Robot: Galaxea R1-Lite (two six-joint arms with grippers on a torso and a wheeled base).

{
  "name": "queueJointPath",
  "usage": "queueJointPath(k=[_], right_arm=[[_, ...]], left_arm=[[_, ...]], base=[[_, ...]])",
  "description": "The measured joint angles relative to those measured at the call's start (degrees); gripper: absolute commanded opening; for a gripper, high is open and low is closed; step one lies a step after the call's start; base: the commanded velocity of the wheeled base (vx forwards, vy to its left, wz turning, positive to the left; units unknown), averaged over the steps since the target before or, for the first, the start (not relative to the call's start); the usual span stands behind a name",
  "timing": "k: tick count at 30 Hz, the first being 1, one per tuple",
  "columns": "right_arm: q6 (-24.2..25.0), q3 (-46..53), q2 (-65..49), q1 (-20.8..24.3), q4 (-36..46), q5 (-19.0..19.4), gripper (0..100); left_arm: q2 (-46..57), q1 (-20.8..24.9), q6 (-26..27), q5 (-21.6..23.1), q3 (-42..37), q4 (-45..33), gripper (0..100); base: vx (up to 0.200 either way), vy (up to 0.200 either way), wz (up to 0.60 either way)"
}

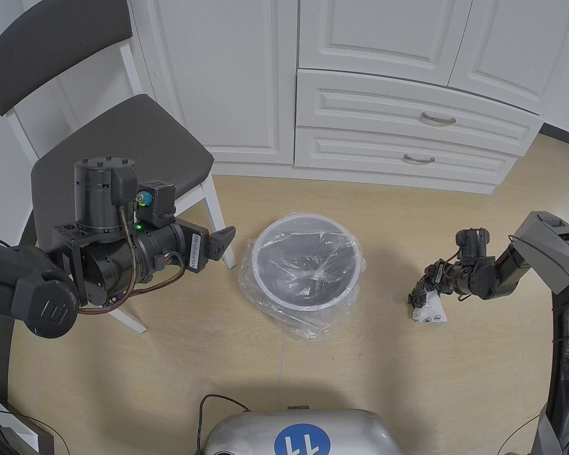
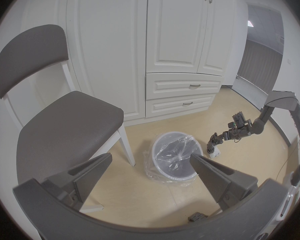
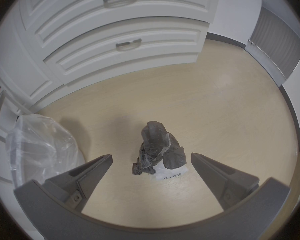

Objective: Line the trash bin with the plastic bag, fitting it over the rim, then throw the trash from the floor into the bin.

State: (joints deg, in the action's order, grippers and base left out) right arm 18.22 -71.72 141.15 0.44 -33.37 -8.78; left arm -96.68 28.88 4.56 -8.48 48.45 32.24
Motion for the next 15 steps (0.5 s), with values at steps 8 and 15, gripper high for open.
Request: queueJointPath(k=[8, 15], right_arm=[[0.84, -4.11, 7.17, -0.44, -7.90, -0.02, 100], [0.84, -7.33, 12.29, -1.21, -11.82, -1.07, 100]], left_arm=[[-0.48, -0.11, 1.27, -0.05, -0.82, 1.39, 100], [-1.00, -0.38, 1.34, -0.11, -1.21, 3.96, 100]], base=[[0.000, 0.000, 0.00], [0.000, 0.000, 0.00]])
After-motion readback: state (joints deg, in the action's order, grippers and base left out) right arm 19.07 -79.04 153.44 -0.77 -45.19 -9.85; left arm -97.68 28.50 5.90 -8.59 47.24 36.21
